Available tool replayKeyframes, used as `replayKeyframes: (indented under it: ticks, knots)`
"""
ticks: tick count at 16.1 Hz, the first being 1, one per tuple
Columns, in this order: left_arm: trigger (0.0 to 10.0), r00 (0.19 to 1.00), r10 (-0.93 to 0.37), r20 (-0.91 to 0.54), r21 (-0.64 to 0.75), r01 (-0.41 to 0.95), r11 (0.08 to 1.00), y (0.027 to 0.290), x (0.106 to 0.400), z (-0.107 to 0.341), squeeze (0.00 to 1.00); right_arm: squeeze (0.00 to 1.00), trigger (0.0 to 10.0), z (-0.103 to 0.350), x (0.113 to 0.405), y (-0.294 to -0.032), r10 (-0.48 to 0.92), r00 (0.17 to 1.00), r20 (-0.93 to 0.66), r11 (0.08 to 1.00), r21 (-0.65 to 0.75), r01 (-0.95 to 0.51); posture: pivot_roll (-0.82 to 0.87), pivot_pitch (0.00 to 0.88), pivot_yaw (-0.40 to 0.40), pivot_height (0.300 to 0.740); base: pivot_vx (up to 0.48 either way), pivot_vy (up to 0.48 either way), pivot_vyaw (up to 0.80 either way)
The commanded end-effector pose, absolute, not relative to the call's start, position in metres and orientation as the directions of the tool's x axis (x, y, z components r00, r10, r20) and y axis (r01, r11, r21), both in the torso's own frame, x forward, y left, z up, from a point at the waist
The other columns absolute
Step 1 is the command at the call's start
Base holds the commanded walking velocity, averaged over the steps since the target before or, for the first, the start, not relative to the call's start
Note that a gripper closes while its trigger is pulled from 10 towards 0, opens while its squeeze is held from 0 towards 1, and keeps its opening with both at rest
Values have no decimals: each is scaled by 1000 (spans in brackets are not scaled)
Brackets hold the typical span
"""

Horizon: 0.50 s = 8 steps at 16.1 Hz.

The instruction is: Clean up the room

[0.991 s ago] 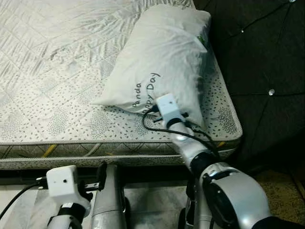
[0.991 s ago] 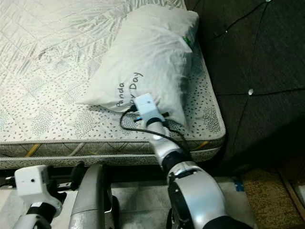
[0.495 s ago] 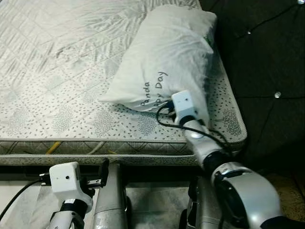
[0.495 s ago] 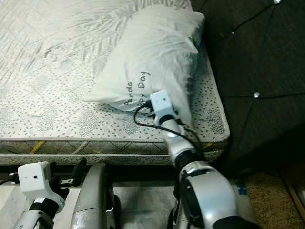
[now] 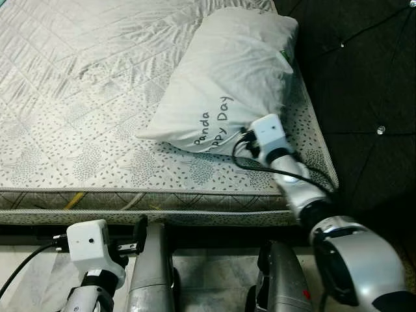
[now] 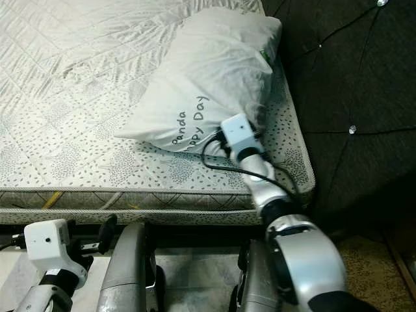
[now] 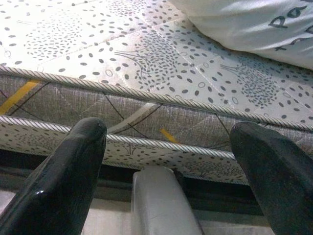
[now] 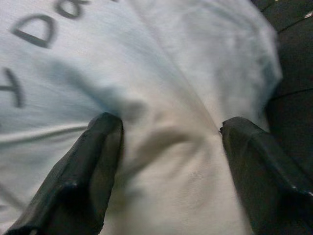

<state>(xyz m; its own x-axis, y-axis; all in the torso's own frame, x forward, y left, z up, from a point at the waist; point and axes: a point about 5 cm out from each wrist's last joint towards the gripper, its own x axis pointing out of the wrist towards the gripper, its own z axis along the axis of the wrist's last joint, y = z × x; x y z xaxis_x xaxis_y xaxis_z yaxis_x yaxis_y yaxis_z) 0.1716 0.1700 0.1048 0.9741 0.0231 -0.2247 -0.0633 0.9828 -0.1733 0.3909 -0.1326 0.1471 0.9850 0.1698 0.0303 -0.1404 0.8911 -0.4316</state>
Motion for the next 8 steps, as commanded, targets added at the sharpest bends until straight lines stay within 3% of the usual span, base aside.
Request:
replayKeyframes:
  ticks: [1, 3, 8]
  knots:
    - [10000, 969, 23, -245, -169, -66, 983, 172, 169, 100, 0, 1000, 10000, 145, 390, -143, 131, 991, 37, 886, -453, -101, 217, 180, 5, 565, 0, 0, 0]
    - [10000, 970, 21, -244, -169, -64, 983, 172, 169, 100, 0, 1000, 10000, 140, 388, -152, 100, 995, 8, 885, -457, -85, 215, 178, 8, 565, 0, 0, 0]
    - [10000, 970, 18, -244, -169, -61, 984, 172, 170, 100, 0, 1000, 10000, 112, 380, -147, 176, 965, -195, 857, -453, -247, 221, 177, 9, 565, 0, 0, 0]
